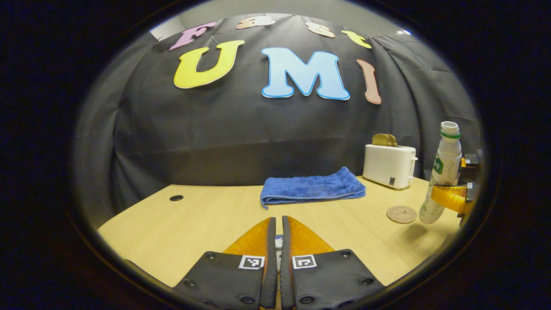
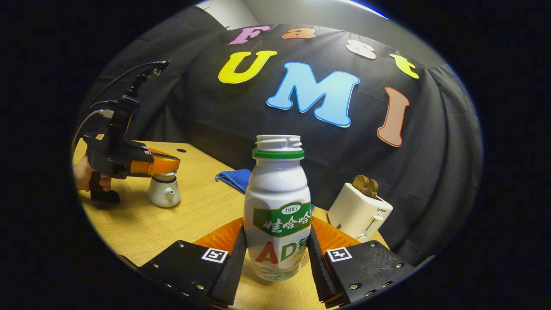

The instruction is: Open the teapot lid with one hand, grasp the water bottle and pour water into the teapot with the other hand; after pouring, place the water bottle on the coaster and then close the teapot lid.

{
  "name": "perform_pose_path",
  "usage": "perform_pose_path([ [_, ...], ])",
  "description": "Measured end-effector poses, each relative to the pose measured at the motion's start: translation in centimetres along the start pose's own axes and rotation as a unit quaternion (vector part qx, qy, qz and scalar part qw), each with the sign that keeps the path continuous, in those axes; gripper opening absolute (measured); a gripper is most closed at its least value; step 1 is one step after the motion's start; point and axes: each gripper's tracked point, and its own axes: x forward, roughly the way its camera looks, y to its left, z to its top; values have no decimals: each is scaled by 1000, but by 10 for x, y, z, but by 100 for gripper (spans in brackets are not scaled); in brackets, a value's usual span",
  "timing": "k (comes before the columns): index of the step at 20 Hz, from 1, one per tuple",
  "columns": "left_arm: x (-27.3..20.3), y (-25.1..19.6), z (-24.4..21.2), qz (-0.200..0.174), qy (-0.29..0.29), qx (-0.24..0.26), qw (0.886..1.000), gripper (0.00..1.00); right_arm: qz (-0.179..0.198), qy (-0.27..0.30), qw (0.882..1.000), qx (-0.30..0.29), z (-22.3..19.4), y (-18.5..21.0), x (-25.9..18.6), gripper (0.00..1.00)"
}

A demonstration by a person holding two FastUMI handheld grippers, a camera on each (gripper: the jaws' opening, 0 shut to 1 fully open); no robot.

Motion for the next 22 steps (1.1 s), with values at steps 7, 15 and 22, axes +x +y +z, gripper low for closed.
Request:
perform_pose_path([
  [7,4,-2,-14,0,13,-18,1000,10,2,9,1000,11,-8,-2,2,69],
  [15,-9,17,4,27,-28,-34,999,87,-19,17,995,95,-22,-26,14,69],
  [22,-38,39,38,68,-94,-31,993,96,-50,-3,988,145,-19,-55,50,69],
])
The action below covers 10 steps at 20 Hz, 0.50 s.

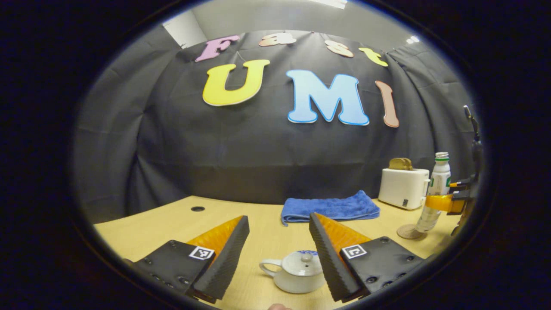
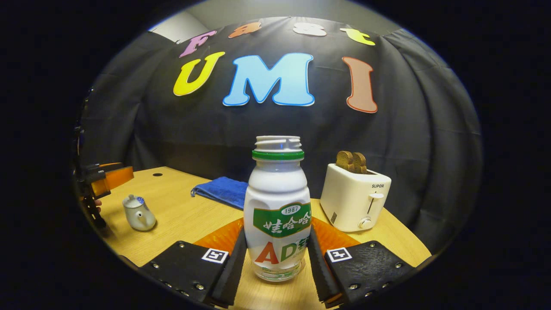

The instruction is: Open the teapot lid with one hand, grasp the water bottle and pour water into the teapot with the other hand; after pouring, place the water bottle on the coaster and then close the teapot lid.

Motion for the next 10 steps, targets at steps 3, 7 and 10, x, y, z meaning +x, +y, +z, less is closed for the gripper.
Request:
perform_pose_path([
  [3,-5,0,4,-7,-11,-11,1000,96,-7,4,1000,7,-7,0,19,68],
  [7,-3,7,3,-14,-9,-33,999,96,-20,12,1000,16,-19,-8,29,69],
  [10,-5,12,8,-12,-14,-41,999,96,-28,9,999,23,-21,-12,32,68],
])
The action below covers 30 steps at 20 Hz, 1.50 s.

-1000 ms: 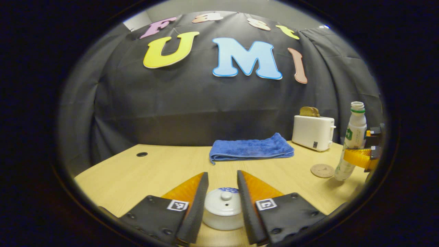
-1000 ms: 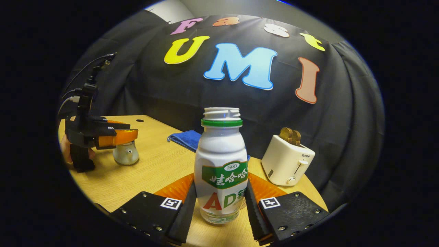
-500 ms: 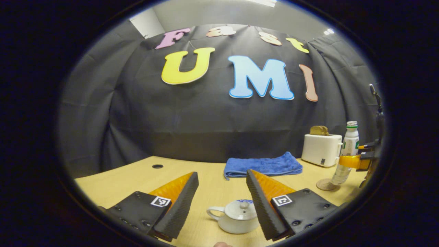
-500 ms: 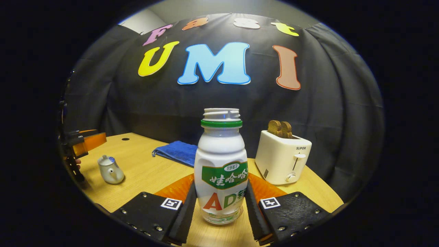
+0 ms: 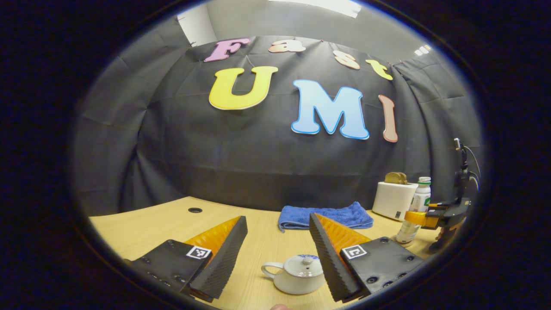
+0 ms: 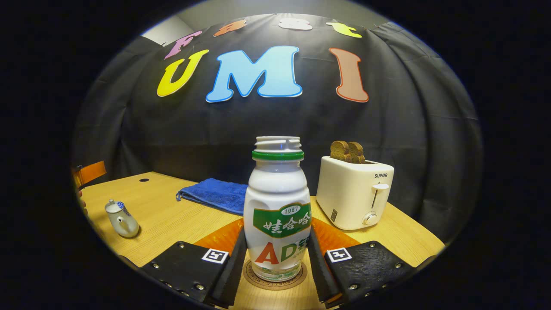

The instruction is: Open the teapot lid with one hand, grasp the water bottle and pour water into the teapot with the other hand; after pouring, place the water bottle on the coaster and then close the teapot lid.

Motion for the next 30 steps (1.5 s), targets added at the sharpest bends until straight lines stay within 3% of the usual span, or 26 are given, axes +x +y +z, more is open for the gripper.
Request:
perform_pose_path([
  [11,1,-2,-5,-4,8,-1,1000,96,-12,14,1000,0,-4,-4,1,74],
  [13,2,-2,-6,-4,10,-2,1000,96,-7,13,1000,1,-2,-1,0,84],
  [15,2,-3,-7,-5,11,-2,1000,96,-2,12,1000,0,0,3,-2,87],
  [16,2,-3,-7,-5,12,-1,1000,96,-4,12,1000,-1,1,1,-2,96],
  [17,2,-3,-9,-5,13,0,1000,96,-8,9,1000,1,4,-1,-3,98],
  [30,-31,-20,8,-10,9,19,1000,96,-27,4,999,24,1,-10,-70,98],
])
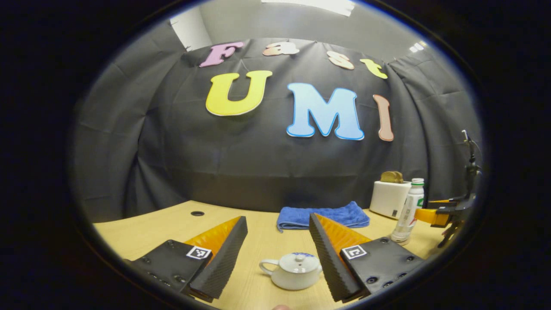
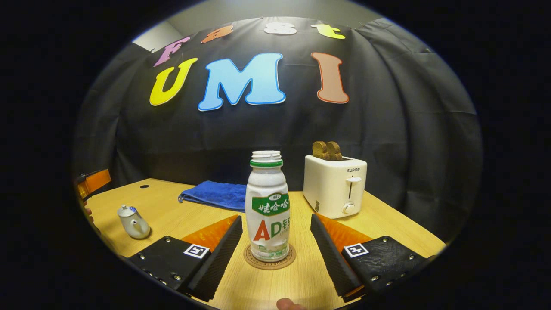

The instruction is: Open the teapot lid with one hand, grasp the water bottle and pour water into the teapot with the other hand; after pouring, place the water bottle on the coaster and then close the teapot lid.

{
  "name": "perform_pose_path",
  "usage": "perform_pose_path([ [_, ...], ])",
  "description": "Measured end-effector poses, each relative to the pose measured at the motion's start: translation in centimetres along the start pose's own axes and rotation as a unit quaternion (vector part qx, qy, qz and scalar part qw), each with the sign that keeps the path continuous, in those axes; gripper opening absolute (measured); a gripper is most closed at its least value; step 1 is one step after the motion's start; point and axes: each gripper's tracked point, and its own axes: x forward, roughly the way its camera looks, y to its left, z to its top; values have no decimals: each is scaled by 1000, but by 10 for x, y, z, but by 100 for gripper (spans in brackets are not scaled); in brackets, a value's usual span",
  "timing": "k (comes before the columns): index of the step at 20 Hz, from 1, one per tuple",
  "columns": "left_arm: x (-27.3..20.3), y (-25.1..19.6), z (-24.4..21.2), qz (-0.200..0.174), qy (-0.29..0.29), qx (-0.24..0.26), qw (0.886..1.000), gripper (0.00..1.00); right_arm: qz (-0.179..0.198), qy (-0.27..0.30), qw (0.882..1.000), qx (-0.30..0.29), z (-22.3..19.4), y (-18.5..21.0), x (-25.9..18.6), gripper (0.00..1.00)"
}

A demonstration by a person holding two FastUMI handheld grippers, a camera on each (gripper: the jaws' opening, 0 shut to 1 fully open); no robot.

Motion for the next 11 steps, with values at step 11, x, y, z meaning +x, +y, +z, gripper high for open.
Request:
perform_pose_path([
  [11,-74,-66,-36,-22,43,-22,999,99,-8,-31,999,-29,-10,70,-99,98],
])
